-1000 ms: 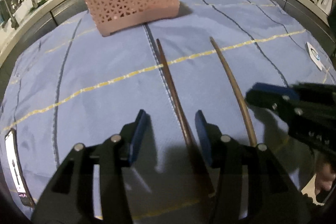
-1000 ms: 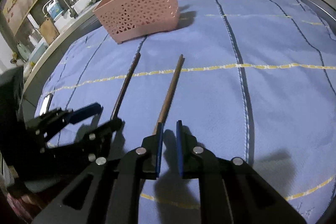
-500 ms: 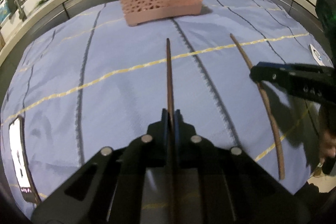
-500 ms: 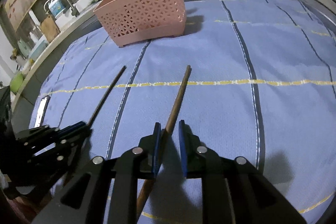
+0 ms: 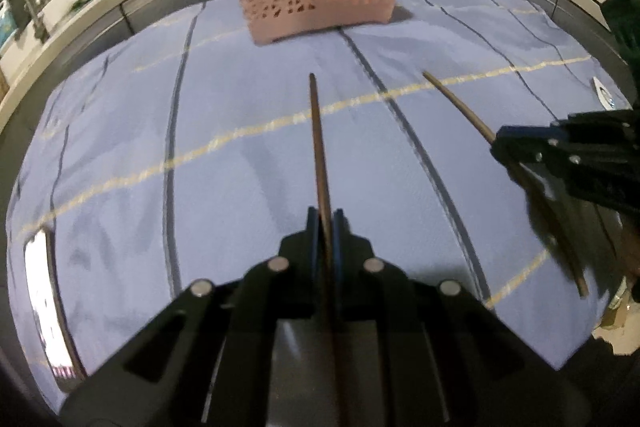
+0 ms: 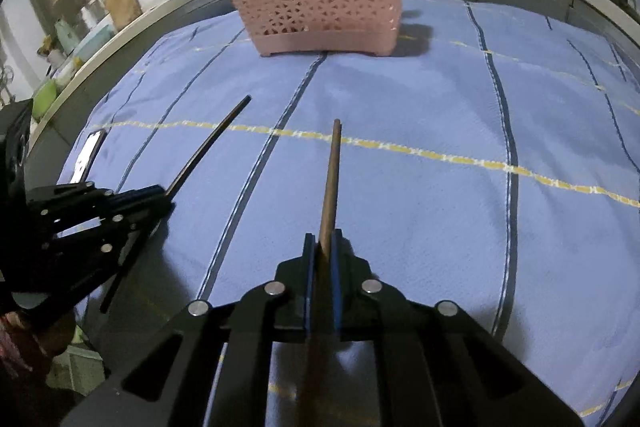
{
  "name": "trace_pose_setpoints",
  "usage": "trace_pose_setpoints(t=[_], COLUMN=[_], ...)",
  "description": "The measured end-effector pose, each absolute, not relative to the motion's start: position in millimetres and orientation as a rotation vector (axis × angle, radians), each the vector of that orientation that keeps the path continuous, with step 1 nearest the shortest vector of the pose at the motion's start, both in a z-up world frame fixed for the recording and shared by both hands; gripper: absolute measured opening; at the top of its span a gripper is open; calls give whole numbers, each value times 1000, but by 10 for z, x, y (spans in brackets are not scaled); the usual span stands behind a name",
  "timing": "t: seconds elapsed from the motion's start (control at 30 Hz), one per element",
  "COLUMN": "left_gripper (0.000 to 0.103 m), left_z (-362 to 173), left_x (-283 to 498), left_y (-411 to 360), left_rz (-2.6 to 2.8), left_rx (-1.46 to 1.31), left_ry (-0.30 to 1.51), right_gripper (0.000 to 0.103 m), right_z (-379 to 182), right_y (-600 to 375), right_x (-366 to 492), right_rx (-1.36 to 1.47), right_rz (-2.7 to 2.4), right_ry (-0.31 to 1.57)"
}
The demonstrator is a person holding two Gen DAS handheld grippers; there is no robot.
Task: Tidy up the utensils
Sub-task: 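Lower both tools to the last chopsticks and grasp one each, then carry both chopsticks over the pink caddy and drop them in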
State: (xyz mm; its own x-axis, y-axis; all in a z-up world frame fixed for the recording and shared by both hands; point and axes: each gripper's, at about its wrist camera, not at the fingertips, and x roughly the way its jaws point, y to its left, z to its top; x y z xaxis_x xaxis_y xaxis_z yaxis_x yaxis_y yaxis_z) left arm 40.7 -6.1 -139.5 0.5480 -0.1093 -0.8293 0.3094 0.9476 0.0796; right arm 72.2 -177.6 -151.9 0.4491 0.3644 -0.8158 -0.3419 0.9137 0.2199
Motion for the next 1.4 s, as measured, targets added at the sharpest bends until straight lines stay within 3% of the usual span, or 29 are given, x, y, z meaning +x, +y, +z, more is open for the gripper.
trace_pose_setpoints(t=[0.1, 0.2, 0.27, 0.3, 0.37, 0.4, 0.53, 0.63, 0.87, 1.1, 1.23, 1.4], left_gripper=[11, 43, 43, 40, 17, 5, 4, 4, 4, 4, 4, 4], left_z=[-1374, -1368, -1372, -1370, -1354, -1347, -1261, -911, 330, 1398, 1663, 1541], left_x=[695, 920, 1030, 1049, 1075, 1083, 1085, 988, 729, 1025, 1404, 1903], left_y=[-105, -59, -57, -66, -105, -130, -96, 67, 402, 504, 406, 321], left_rz=[-258, -236, -248, -252, -275, -297, -333, -393, -446, -397, -348, -315], left_rx=[219, 177, 179, 181, 185, 186, 130, 4, -105, -122, -94, -59], left_ry=[959, 972, 955, 951, 953, 964, 990, 930, 642, 419, 383, 431], right_gripper=[9, 16, 20, 20, 5, 5, 4, 4, 4, 4, 4, 4], right_z=[-1501, -1478, -1474, -1475, -1480, -1482, -1352, -1036, -138, 823, 1185, 1109], right_y=[-1746, -1649, -1593, -1557, -1491, -1472, -1504, -1561, -1665, -1704, -1605, -1486], right_x=[879, 1054, 1129, 1152, 1176, 1180, 1132, 1000, 852, 1348, 1815, 2305], right_rx=[39, 24, 13, -1, -43, -50, 8, 53, 126, 194, 178, 134], right_rz=[433, 435, 443, 442, 441, 447, 495, 540, 613, 603, 570, 549], right_ry=[1026, 1024, 1013, 1004, 996, 997, 954, 839, 557, 385, 339, 365])
